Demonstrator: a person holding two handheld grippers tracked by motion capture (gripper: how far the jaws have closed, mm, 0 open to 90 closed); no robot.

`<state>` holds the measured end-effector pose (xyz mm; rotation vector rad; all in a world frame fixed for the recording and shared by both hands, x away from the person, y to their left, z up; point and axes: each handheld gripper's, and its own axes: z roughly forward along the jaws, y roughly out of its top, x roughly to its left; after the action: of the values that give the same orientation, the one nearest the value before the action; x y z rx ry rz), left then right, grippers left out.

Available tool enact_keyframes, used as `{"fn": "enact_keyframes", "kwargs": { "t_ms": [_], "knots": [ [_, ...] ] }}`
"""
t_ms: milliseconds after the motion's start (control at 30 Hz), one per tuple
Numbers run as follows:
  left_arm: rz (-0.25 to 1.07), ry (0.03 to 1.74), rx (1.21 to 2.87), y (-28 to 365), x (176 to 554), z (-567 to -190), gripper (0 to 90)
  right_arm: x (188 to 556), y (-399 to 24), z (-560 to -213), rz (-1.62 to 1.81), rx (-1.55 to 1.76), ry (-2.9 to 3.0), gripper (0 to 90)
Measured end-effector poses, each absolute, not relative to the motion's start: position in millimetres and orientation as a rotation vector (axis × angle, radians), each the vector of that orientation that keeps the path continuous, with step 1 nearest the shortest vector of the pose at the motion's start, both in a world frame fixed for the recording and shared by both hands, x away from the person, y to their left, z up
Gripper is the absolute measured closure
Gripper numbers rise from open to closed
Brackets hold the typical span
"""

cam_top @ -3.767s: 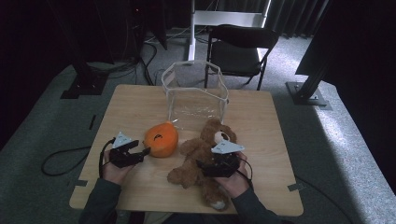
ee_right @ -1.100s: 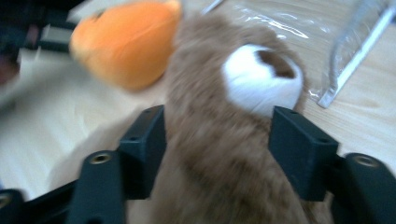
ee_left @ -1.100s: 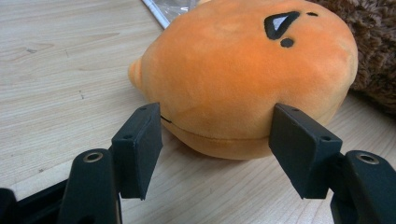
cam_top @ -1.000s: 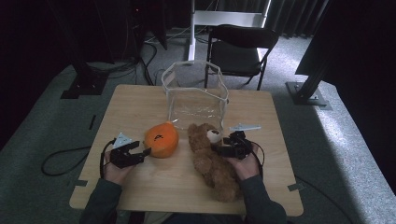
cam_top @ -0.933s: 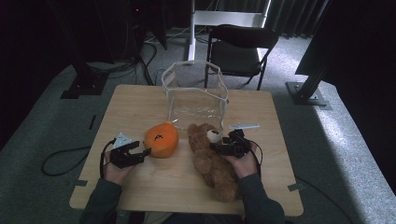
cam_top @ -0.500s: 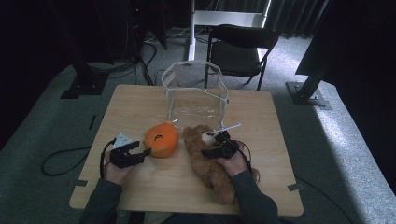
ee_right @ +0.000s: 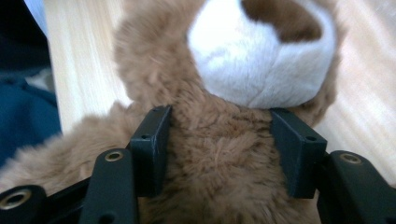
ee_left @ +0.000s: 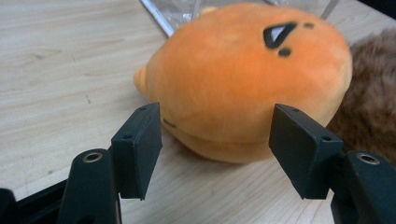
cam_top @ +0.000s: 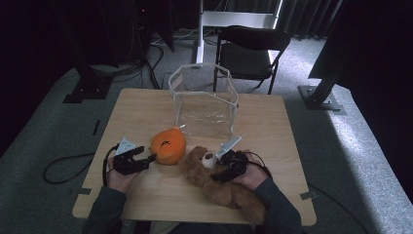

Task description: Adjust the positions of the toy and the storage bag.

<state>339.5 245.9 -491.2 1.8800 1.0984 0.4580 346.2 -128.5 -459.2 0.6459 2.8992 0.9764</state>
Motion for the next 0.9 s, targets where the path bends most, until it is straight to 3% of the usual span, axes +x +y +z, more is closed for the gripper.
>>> {"fn": "enact_keyframes", "kwargs": {
  "t_ms": [167,467,600,767,900],
  "knots": [
    [0.487,1.068,1.885,239,353,-470,35.3,349,-148,-440,1.146,0.753,2.688,42.0],
    [0.502,1.027,1.871,214,412,-429,36.6,386,-176,-421,1.207,0.954,2.367,59.5],
    [0.488,1.018,1.892,198,440,-423,35.3,402,-181,-418,1.239,1.001,2.281,63.2],
    [0.511,1.034,1.922,183,463,-423,33.1,423,-187,-420,1.242,1.091,2.215,62.6],
    [0.517,1.064,1.936,175,479,-429,36.8,434,-190,-422,1.221,1.122,2.17,57.4]
  ]
}}
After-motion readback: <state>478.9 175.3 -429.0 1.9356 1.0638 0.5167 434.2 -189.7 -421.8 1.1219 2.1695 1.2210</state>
